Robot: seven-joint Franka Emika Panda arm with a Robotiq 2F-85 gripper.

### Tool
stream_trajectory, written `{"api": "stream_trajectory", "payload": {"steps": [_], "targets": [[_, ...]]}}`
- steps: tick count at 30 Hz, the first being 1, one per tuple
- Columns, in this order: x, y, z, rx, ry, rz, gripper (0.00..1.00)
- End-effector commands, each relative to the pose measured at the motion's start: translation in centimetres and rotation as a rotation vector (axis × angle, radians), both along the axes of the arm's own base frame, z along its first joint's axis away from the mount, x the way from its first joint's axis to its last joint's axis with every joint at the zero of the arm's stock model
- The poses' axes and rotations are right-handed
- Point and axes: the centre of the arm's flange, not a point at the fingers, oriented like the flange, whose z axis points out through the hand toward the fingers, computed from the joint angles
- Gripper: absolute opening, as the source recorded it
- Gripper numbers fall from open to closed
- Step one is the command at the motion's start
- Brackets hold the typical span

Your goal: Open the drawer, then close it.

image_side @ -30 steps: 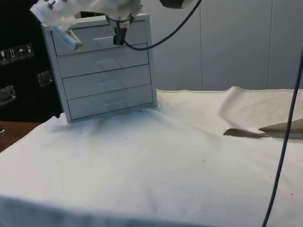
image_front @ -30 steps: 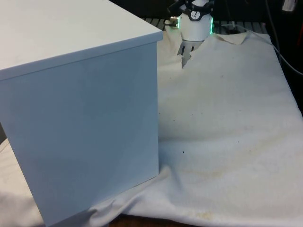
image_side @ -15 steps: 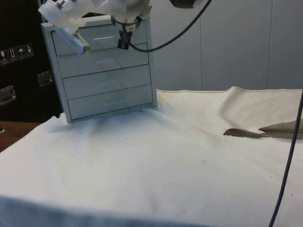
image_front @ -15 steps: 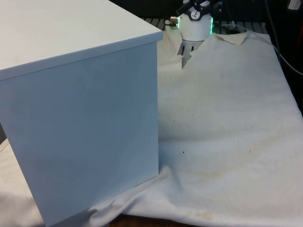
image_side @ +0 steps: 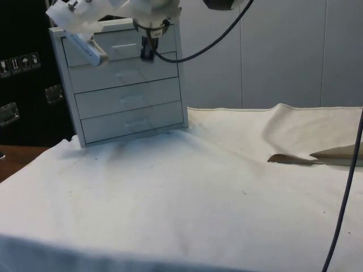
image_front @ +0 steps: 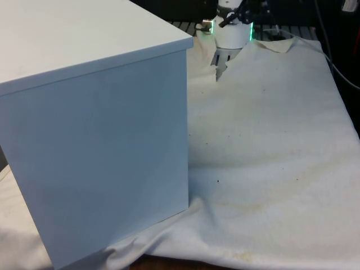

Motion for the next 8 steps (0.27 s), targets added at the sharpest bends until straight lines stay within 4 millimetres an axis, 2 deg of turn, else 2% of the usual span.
{"api": "stream_trajectory", "payload": {"steps": [1, 2, 8], "targets": [[-0.01, 0.05, 0.0, -0.001, 0.002, 0.003, 0.55], [-0.01, 0.05, 0.0, -0.001, 0.002, 0.003, 0.65], [-0.01, 0.05, 0.0, -0.001, 0.002, 0.002, 0.96]]}}
